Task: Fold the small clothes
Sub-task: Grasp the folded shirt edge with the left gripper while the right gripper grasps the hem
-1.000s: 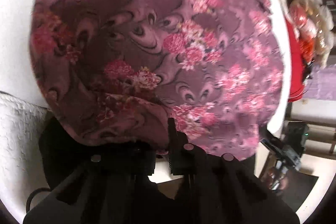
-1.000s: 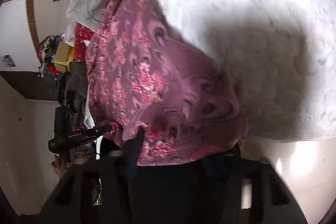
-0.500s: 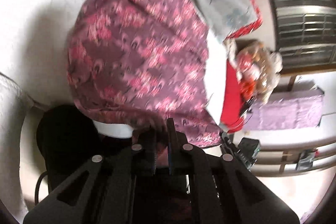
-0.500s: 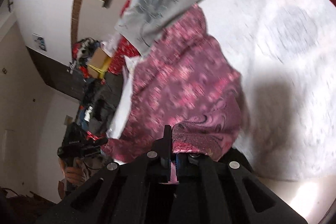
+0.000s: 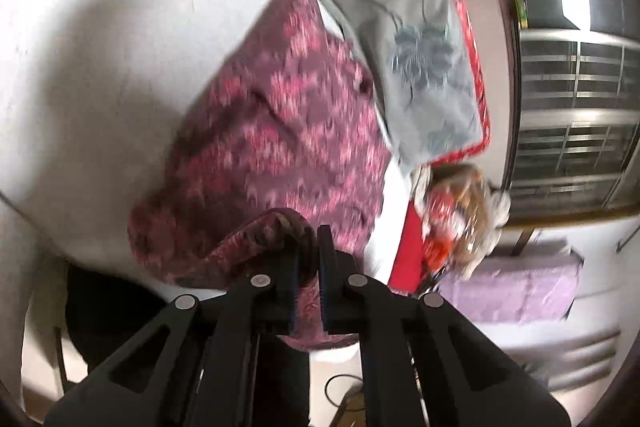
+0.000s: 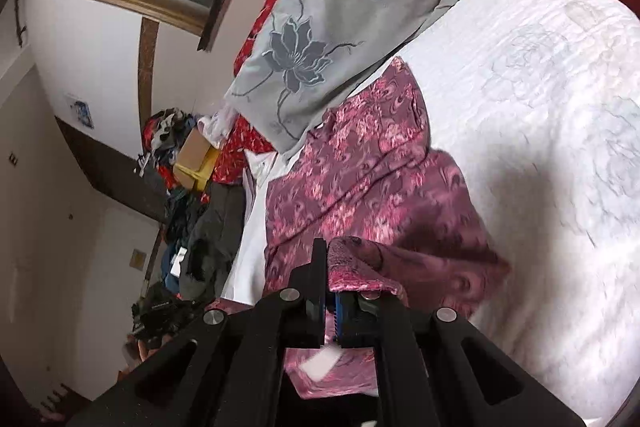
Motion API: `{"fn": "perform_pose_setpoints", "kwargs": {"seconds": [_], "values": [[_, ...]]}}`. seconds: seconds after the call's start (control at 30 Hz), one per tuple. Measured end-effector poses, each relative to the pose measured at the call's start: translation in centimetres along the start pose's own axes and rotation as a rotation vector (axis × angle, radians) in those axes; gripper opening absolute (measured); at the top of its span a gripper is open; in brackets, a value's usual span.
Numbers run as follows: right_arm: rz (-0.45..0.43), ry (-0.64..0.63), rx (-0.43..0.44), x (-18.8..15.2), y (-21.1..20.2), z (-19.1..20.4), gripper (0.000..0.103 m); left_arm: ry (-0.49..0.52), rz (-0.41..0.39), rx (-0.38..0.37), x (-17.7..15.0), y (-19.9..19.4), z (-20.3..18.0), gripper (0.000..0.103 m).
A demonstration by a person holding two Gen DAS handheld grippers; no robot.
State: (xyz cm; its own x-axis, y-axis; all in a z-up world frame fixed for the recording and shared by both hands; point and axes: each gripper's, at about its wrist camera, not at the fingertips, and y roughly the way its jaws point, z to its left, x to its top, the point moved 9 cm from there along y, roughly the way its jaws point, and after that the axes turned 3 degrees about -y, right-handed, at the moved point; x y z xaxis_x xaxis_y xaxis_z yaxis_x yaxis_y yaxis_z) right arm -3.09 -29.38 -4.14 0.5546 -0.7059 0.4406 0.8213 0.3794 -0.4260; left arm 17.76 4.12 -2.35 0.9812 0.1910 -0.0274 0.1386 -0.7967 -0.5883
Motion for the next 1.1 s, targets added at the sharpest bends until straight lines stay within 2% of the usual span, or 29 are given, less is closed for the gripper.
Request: {"fn": "perform_pose_setpoints", "kwargs": {"seconds": [0.1,0.13,0.17,0.23,0.3,0.37,0.47,0.53,0.6,0.67,0.77,0.83,1.0,1.1], "values": [[-0.003,0.000,-0.032,1.5,1.8,-0.6,0.002,-0.023,-0.033,0.038,2.5,0.5,1.0,0.006],[0.001,0.003,-0.061,1.8,2.4,-1.2,0.003,-0.033,-0.032,0.057,3.1,1.0,1.6,0.006],[0.015,0.017,-0.105,2.0,3.2,-2.2,0.008,-0.047,-0.028,0.079,3.4,1.4,2.3,0.006],[0.069,0.064,-0.194,1.7,4.5,-4.4,0.009,-0.080,-0.003,0.118,4.0,2.7,4.1,0.006],[0.077,0.106,-0.168,1.5,4.5,-4.9,0.010,-0.124,0.019,0.147,4.3,3.9,5.8,0.006],[0.052,0.128,-0.131,1.4,3.5,-5.0,0.016,-0.160,0.036,0.135,4.7,4.4,6.9,0.006],[0.016,0.143,-0.102,1.2,1.6,-5.2,0.041,-0.192,0.040,0.100,5.5,4.3,6.5,0.006],[-0.005,0.143,-0.104,1.2,0.7,-5.4,0.044,-0.169,0.040,0.100,6.1,4.1,5.5,0.007],[0.031,0.161,-0.116,1.0,1.0,-5.7,0.044,-0.149,0.015,0.091,7.1,3.5,3.9,0.016],[0.049,0.164,-0.116,1.1,1.7,-5.5,0.044,-0.136,-0.014,0.060,7.7,2.3,2.6,0.044],[0.073,0.092,-0.166,0.7,2.5,-4.7,0.048,-0.095,-0.065,0.042,7.8,0.5,1.7,0.059],[0.099,0.072,-0.179,0.0,2.8,-4.6,0.049,-0.064,-0.058,0.063,7.2,0.2,2.1,0.063],[0.170,0.058,-0.198,-2.0,3.8,-4.8,0.053,0.004,0.082,0.097,3.3,3.0,2.8,0.063],[0.166,0.087,-0.184,-2.0,4.2,-4.7,0.061,0.053,0.148,0.143,2.1,5.4,2.4,0.074]]}}
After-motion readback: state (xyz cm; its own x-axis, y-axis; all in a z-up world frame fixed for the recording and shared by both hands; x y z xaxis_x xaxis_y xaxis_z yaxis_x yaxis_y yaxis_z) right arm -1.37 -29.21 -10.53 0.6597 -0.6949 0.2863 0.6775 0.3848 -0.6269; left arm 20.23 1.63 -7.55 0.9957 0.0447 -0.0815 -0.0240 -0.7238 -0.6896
